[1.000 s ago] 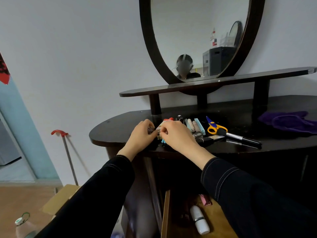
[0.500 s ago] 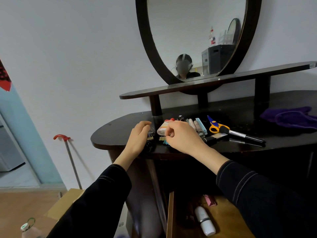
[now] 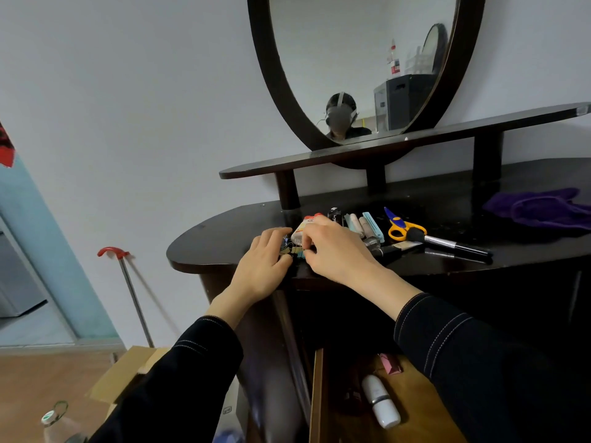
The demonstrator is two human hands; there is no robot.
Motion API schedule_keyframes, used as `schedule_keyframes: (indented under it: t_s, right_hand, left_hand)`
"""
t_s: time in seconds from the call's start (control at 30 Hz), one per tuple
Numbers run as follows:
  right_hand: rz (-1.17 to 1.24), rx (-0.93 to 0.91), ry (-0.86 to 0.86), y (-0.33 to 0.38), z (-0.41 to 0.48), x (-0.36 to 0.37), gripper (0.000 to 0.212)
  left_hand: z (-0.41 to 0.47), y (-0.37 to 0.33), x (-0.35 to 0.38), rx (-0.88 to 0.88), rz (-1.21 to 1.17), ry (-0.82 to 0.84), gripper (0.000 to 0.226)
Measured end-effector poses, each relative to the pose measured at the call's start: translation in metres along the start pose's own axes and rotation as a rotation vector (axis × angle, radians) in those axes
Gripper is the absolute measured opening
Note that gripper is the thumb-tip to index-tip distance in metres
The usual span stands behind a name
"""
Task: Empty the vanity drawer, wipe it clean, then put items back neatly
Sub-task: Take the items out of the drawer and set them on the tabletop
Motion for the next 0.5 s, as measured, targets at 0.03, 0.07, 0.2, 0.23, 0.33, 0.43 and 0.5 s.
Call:
schedule_keyframes:
  t_s: [0.03,0.07,0.2,0.23,0.33,0.43,0.5]
  right_hand:
    - [0.012,0.015,-0.047,0.0,-0.002,-0.002,0.005]
    - [0.025,0.04,-0.098,-0.001,-0.005,-0.004,0.004]
    - [0.129,0.158,-0.299,0.0,-0.031,-0.016,0.01]
    - [0.178,0.173,-0.333,0.001,-0.04,-0.021,0.009]
    - [0.402,0.126,-0.422,0.001,-0.08,-0.035,0.011]
    - [0.511,0.044,-0.454,-0.01,-0.137,-0.029,0.014]
    - [0.468,0.121,-0.388,-0.036,-0.18,-0.003,0.014]
  left_hand:
    - [-0.004,-0.001,-0.001,0.015,0.006,-0.024,0.055]
    - [-0.008,-0.002,-0.002,0.028,0.01,-0.059,0.06]
    - [-0.028,-0.01,-0.008,0.002,-0.047,-0.229,0.062]
    - [-0.036,-0.012,-0.007,-0.027,-0.109,-0.248,0.061]
    - [-0.077,-0.02,0.0,-0.108,-0.311,-0.349,0.06]
    - [-0.132,-0.042,0.017,-0.025,-0.272,-0.554,0.049]
    - [-0.16,-0.061,0.044,0.03,-0.283,-0.491,0.035]
Point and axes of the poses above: each hand's wrist, its own z-axis towards the middle knuckle, its own x-axis out of the palm, y = z × x, the point moved 5 cm from there along z, towards the middle knuckle, and after that the axes turned 1 degree about x, right-handed, at the moved point
